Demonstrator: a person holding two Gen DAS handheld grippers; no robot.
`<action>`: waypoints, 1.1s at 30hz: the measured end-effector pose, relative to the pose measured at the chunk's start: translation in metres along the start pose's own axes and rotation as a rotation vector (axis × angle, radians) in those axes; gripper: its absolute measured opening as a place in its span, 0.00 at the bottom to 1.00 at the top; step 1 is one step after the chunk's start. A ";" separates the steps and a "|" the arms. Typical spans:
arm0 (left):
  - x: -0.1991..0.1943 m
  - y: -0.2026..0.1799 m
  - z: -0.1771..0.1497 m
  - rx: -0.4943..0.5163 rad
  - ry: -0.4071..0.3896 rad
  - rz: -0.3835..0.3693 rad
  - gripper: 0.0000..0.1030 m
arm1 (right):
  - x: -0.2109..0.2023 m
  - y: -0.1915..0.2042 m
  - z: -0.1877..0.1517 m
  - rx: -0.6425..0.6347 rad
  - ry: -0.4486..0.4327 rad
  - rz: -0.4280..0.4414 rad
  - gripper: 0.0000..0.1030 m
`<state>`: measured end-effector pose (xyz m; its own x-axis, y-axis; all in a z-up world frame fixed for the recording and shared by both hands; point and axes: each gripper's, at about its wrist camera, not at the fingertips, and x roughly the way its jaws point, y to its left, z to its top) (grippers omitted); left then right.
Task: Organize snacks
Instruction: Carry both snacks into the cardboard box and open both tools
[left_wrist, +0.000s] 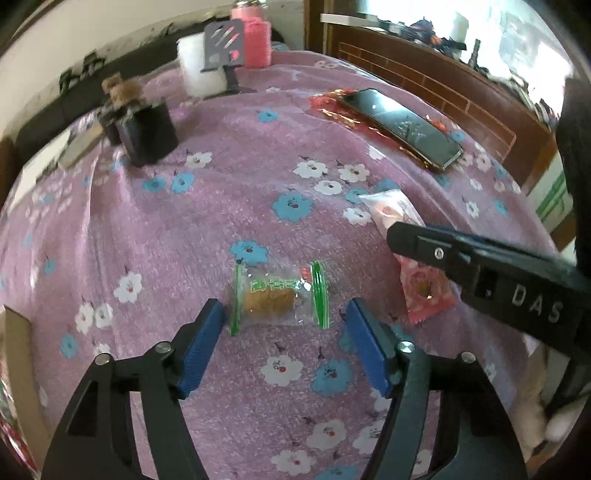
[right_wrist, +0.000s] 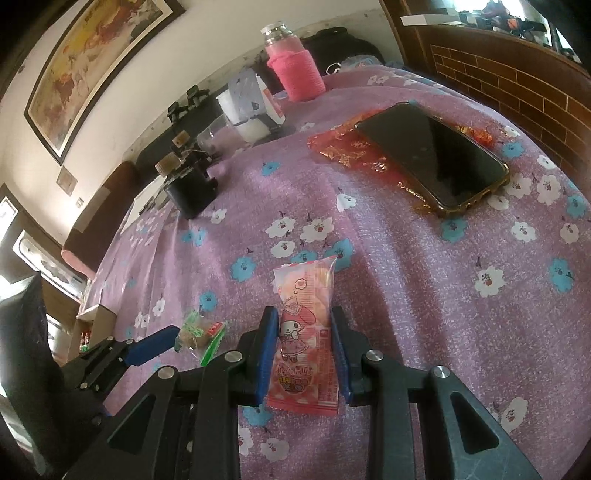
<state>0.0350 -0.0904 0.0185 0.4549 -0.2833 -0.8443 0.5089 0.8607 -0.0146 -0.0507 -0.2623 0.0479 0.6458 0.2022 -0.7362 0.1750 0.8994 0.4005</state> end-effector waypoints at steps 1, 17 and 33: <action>-0.001 0.001 0.000 -0.008 -0.003 0.006 0.41 | 0.000 0.000 0.000 0.000 0.000 0.000 0.29; -0.077 0.012 -0.037 -0.140 -0.083 -0.094 0.36 | -0.007 0.002 0.001 -0.004 -0.050 0.029 0.29; -0.176 0.130 -0.165 -0.487 -0.201 0.009 0.36 | -0.013 0.009 -0.001 -0.037 -0.123 -0.050 0.29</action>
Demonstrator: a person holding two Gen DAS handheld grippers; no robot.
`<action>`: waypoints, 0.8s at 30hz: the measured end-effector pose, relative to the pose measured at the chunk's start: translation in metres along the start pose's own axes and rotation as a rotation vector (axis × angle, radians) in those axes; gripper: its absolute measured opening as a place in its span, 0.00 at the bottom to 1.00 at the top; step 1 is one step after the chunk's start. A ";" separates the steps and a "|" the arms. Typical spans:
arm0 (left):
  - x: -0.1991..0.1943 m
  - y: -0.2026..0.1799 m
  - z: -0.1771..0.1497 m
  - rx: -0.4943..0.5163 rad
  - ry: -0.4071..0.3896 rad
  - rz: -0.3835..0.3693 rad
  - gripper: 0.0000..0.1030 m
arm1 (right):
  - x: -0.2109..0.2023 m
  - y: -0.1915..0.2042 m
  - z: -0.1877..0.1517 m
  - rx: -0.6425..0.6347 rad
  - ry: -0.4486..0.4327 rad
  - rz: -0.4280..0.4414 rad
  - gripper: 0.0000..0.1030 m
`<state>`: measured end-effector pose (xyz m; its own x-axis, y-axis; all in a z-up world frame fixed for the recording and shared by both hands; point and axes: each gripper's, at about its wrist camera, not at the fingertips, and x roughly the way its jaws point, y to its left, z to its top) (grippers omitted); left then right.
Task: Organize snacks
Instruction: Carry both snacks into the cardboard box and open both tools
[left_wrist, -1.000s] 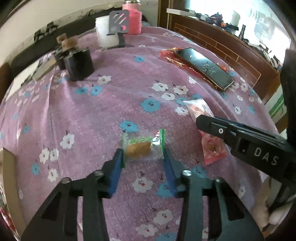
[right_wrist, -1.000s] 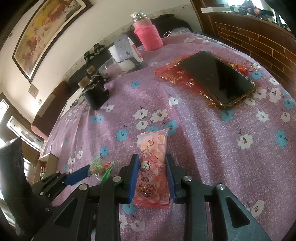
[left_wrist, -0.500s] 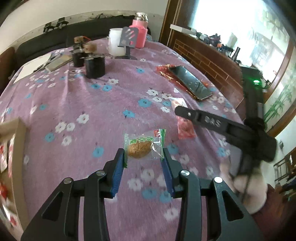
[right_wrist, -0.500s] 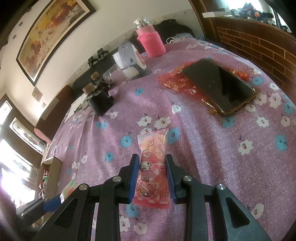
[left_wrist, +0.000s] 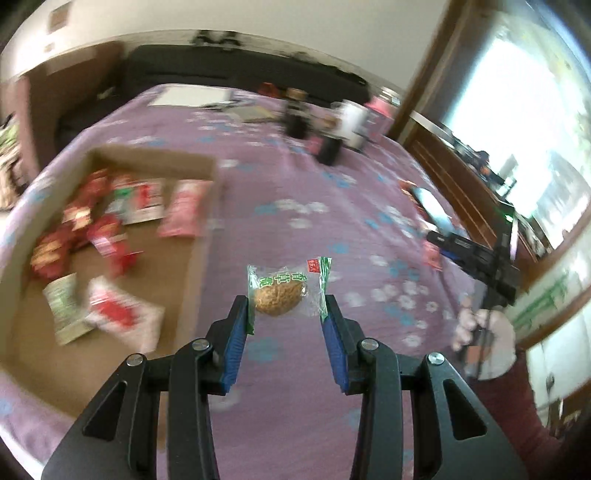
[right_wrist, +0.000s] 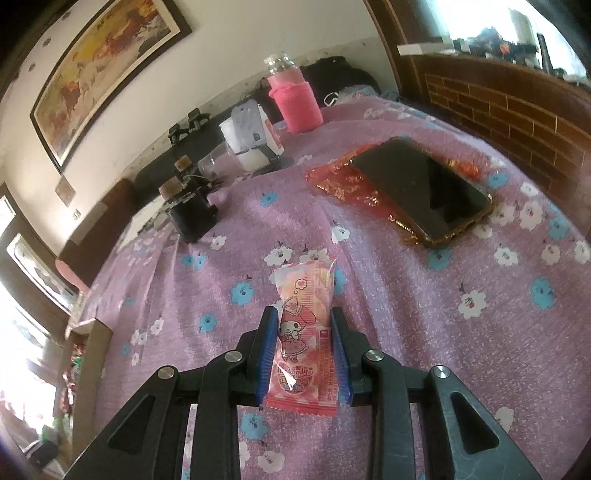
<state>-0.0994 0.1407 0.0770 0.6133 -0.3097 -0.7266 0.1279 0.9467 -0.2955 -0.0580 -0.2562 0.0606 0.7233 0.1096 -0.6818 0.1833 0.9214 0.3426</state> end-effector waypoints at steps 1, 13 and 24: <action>-0.005 0.010 -0.001 -0.016 -0.007 0.015 0.36 | -0.001 0.005 0.000 -0.013 0.004 -0.009 0.29; -0.025 0.092 -0.020 -0.180 -0.023 0.081 0.36 | -0.051 0.135 -0.022 -0.252 0.040 0.165 0.29; -0.006 0.099 -0.020 -0.130 0.050 0.162 0.37 | -0.026 0.273 -0.079 -0.458 0.210 0.338 0.28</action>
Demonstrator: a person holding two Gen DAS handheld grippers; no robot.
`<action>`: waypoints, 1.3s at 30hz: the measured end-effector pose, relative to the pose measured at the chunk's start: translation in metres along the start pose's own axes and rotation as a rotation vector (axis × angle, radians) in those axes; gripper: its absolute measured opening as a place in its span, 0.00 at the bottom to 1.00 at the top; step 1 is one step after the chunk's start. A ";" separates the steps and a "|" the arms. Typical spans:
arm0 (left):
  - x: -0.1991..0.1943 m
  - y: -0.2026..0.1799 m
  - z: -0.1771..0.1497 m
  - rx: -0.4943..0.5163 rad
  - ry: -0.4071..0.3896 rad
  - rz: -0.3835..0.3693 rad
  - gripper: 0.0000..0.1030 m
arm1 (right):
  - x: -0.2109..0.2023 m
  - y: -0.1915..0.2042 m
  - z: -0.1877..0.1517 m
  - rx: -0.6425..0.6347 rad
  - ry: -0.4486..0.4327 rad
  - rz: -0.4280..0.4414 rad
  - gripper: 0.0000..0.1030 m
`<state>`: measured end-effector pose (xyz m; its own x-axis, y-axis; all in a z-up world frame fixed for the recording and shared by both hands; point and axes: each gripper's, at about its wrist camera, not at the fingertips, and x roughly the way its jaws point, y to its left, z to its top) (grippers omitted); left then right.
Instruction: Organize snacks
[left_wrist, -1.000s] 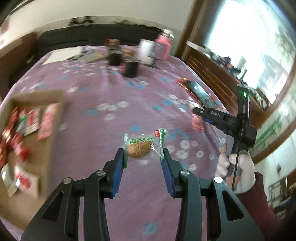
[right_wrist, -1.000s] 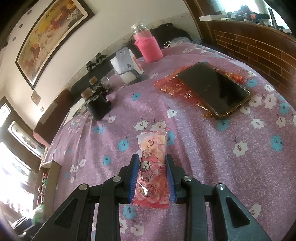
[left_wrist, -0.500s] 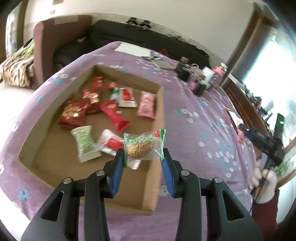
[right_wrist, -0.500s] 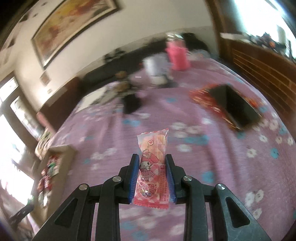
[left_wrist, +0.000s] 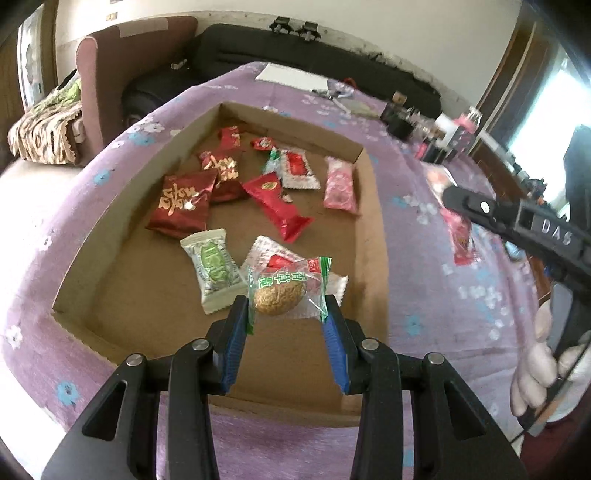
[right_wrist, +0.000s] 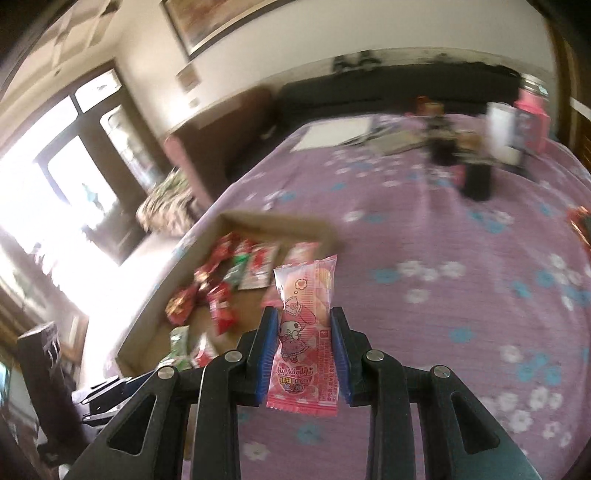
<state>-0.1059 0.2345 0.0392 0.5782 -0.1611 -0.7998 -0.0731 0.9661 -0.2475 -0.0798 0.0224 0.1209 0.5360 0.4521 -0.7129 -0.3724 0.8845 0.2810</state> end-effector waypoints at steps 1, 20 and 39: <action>0.003 0.001 -0.001 0.001 0.012 -0.004 0.37 | 0.007 0.010 0.001 -0.021 0.015 0.004 0.28; -0.027 0.030 0.000 -0.072 -0.059 -0.065 0.50 | 0.103 0.079 0.001 -0.173 0.159 -0.091 0.31; -0.055 0.016 -0.004 -0.068 -0.165 0.070 0.62 | 0.027 0.058 -0.006 -0.137 -0.017 -0.094 0.47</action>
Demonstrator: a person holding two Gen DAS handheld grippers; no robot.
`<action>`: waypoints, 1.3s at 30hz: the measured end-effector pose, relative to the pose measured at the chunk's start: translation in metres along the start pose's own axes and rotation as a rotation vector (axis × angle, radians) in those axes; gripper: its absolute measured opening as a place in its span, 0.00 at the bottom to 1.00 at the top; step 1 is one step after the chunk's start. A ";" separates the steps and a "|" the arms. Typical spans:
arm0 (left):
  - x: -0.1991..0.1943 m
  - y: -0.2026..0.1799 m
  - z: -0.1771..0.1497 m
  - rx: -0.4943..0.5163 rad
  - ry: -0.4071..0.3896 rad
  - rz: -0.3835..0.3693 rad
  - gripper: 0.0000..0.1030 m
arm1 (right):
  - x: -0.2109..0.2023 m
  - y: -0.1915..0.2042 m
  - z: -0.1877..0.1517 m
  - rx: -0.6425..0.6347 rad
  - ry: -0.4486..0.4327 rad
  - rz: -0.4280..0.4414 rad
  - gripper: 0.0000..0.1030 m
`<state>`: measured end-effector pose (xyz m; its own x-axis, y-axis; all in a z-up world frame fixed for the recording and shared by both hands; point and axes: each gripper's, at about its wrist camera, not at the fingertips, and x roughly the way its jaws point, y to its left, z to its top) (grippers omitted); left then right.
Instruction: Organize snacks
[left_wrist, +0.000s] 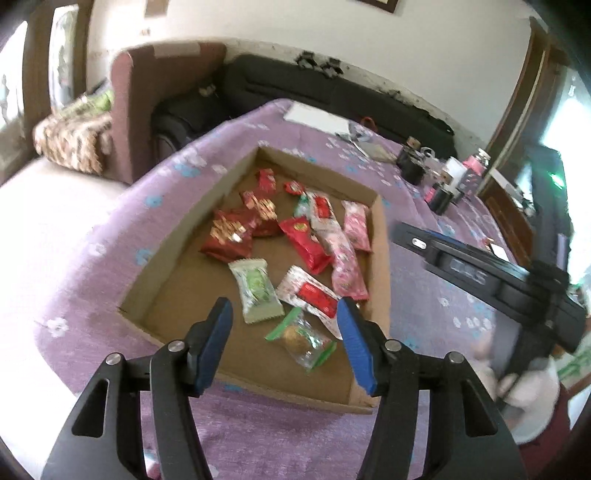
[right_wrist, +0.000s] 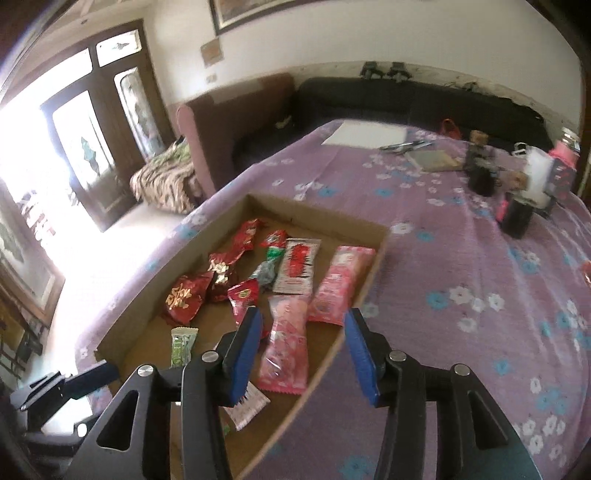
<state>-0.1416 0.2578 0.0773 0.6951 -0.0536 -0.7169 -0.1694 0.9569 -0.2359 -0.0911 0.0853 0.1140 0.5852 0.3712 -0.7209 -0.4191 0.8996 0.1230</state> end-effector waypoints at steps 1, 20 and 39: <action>-0.006 -0.003 0.000 0.006 -0.035 0.030 0.66 | -0.007 -0.005 -0.003 0.016 -0.014 -0.008 0.47; -0.023 -0.049 -0.007 0.069 -0.175 0.212 0.85 | -0.082 -0.040 -0.082 0.114 -0.178 -0.065 0.66; 0.005 -0.051 -0.021 0.083 -0.034 0.206 0.85 | -0.071 -0.030 -0.102 0.063 -0.121 -0.089 0.67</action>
<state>-0.1442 0.2032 0.0721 0.6751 0.1535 -0.7216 -0.2531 0.9669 -0.0311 -0.1905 0.0090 0.0921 0.6989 0.3113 -0.6439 -0.3201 0.9413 0.1077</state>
